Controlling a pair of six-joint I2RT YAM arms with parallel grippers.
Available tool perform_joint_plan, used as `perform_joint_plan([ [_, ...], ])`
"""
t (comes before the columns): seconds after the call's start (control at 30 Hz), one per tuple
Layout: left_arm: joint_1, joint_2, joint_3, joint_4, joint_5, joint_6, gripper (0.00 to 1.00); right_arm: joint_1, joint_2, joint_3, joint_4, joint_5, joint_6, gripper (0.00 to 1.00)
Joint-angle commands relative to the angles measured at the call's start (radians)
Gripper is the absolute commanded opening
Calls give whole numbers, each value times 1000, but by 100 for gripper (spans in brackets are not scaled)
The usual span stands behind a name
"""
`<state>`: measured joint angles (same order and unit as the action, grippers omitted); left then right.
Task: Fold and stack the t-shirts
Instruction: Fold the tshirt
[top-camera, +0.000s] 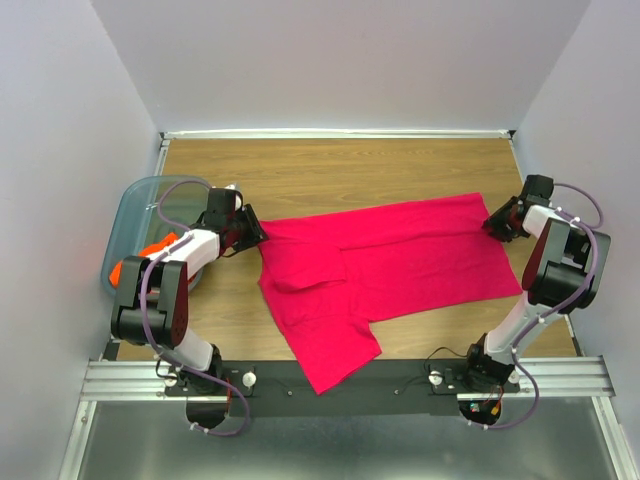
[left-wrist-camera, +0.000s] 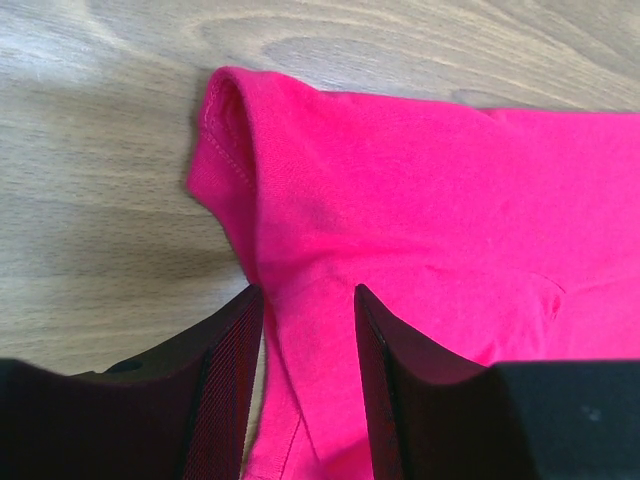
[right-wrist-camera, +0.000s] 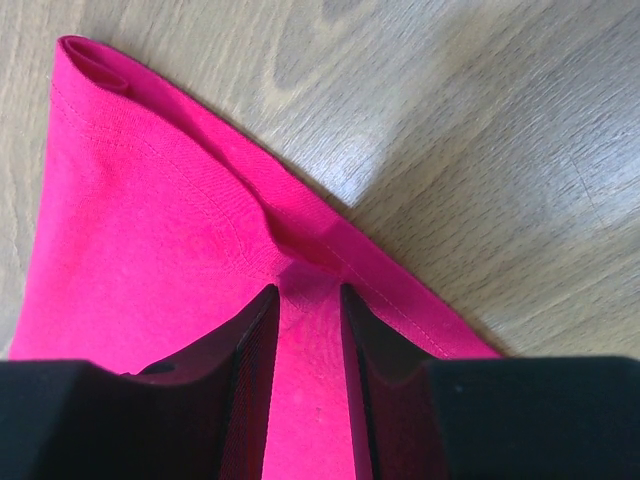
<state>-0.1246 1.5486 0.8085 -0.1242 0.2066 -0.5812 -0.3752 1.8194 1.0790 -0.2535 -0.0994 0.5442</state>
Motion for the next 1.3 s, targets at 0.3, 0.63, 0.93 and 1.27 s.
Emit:
perform_joint_plan([
  [0.3, 6, 16, -3, 28, 17, 6, 49, -8, 14, 56, 0, -3, -12, 38],
  [0.63, 6, 18, -5, 23, 20, 14, 50, -8, 43, 38, 0, 20, -6, 38],
  [0.93, 6, 24, -5, 21, 17, 17, 49, -7, 26, 41, -1, 20, -24, 7],
  [1.27, 6, 25, 1, 14, -2, 14, 49, -8, -40, 79, -55, 131, -64, 1],
])
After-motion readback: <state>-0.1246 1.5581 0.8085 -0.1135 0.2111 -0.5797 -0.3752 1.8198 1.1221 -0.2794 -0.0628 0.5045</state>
